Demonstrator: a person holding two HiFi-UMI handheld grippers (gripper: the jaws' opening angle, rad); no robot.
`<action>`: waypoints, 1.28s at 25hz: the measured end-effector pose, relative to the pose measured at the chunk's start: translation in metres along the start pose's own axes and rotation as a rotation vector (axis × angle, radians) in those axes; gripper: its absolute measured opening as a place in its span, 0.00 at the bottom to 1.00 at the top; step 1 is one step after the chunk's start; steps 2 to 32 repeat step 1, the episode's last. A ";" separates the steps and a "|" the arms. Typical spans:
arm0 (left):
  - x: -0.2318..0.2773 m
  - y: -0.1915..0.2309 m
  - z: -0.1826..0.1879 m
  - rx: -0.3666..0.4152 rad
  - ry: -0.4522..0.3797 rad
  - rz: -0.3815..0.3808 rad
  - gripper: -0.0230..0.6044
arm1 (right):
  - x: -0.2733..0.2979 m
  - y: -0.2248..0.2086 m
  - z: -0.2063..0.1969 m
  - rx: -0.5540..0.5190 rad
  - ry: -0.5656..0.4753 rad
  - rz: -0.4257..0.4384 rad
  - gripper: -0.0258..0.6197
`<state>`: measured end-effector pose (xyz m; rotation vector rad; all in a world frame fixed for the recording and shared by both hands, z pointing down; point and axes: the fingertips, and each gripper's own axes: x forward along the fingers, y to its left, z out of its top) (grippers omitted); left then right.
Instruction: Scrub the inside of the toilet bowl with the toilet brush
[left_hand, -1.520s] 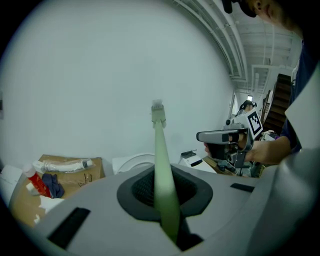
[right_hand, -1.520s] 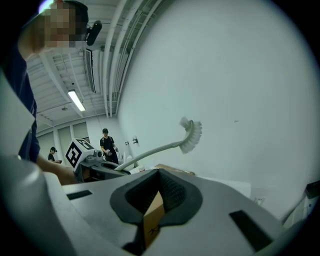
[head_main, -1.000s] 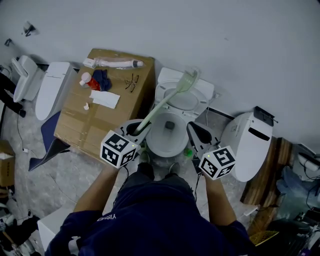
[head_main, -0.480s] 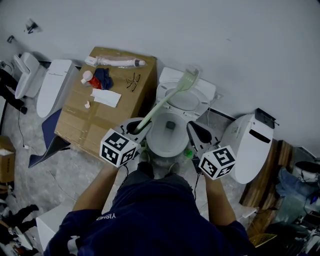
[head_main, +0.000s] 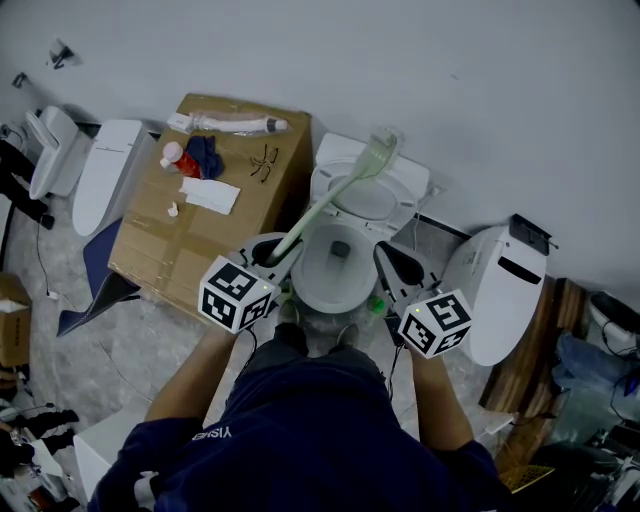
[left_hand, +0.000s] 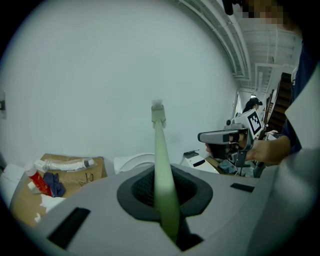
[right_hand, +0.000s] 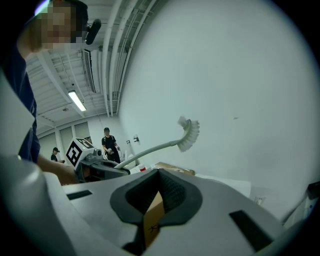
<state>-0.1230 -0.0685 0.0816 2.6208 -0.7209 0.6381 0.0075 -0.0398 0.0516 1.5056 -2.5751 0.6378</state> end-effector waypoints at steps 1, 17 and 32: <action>0.000 0.001 0.000 0.000 0.000 0.000 0.12 | 0.001 0.000 0.000 -0.001 0.001 0.000 0.04; 0.000 0.001 0.000 0.000 0.000 0.000 0.12 | 0.001 0.000 0.000 -0.001 0.001 0.000 0.04; 0.000 0.001 0.000 0.000 0.000 0.000 0.12 | 0.001 0.000 0.000 -0.001 0.001 0.000 0.04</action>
